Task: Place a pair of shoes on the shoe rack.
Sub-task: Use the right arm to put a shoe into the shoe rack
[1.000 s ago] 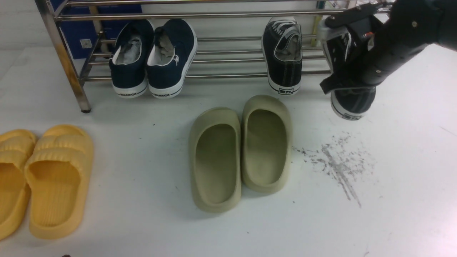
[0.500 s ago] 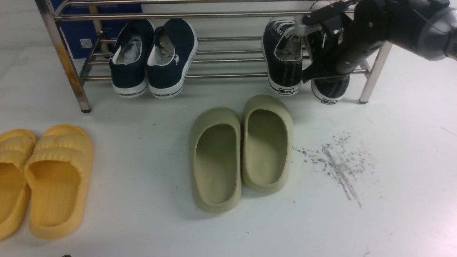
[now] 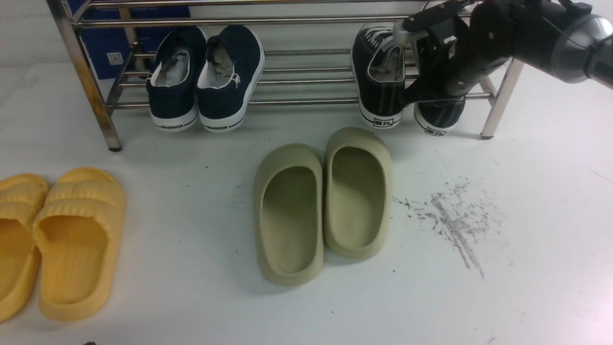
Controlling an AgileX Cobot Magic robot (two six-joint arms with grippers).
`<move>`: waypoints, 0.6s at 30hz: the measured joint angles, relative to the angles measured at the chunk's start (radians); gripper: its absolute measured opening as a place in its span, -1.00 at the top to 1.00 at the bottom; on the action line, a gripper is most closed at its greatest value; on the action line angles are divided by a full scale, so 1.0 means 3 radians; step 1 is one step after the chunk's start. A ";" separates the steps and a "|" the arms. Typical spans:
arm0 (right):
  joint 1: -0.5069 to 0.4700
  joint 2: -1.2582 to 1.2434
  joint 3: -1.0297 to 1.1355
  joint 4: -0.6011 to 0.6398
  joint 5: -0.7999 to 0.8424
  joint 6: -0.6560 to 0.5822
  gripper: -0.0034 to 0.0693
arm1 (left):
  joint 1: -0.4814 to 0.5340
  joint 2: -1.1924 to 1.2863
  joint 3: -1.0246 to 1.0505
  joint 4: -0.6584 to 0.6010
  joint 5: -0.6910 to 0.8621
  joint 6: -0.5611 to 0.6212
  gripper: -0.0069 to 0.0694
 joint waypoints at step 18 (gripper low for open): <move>0.0000 -0.0612 -0.0036 0.0018 0.1022 0.0346 -0.02 | 0.0000 0.0000 0.0000 0.0000 0.0000 0.0000 0.20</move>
